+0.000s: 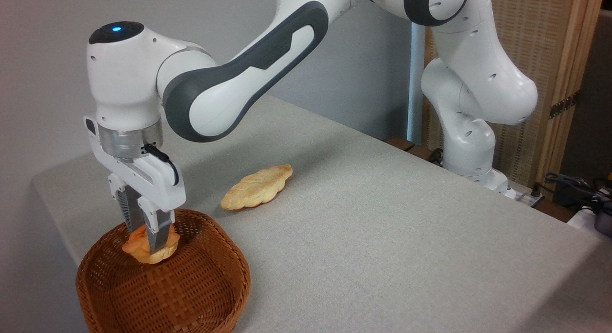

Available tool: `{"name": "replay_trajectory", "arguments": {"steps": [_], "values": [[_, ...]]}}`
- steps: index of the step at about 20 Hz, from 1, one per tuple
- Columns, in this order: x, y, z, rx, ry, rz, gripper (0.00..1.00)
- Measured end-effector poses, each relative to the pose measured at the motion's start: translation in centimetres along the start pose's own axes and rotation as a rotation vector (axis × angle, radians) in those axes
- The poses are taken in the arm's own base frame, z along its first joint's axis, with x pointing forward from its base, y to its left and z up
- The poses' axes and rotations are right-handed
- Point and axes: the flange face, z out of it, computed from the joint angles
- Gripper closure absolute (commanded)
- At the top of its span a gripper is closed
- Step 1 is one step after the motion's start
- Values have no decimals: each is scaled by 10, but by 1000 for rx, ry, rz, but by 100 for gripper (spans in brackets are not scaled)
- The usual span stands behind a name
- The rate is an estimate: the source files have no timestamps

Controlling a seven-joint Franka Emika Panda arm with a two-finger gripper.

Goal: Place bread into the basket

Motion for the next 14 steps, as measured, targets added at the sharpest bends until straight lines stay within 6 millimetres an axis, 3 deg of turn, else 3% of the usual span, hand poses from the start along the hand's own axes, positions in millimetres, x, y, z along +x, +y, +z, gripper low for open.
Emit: {"name": "replay_trajectory", "arguments": {"steps": [8, 11, 14], "values": [[3, -8, -13, 18, 21, -4, 0], [-1, -20, -59, 58, 38, 12, 0], [-29, -17, -122, 57, -51, 90, 0]]}}
